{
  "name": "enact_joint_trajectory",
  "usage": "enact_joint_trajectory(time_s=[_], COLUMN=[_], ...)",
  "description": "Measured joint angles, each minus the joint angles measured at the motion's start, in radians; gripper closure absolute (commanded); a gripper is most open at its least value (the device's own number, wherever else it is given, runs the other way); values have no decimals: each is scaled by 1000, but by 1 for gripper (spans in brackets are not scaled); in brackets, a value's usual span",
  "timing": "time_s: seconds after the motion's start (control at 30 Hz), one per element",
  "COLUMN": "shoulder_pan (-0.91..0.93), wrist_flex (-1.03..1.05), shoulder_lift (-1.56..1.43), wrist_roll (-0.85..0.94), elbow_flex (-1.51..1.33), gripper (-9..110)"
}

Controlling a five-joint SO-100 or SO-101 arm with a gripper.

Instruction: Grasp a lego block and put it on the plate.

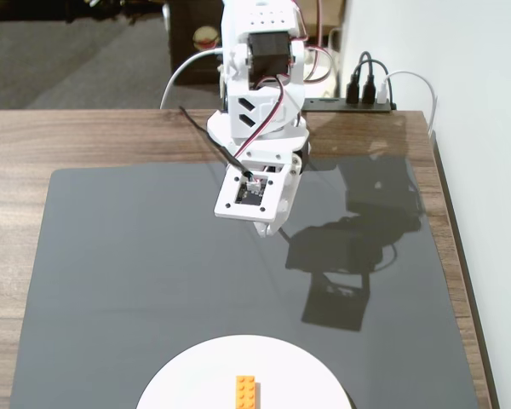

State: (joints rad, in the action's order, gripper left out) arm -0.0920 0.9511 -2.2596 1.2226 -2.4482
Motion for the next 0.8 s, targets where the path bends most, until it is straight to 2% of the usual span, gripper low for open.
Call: enact_joint_trajectory(time_s=[0.2, 0.8], shoulder_pan=[0, -21], wrist_flex=[-29, -69], shoulder_lift=[-75, -92], wrist_roll=[-14, 40], elbow_flex=[-114, -155], gripper=[101, 101])
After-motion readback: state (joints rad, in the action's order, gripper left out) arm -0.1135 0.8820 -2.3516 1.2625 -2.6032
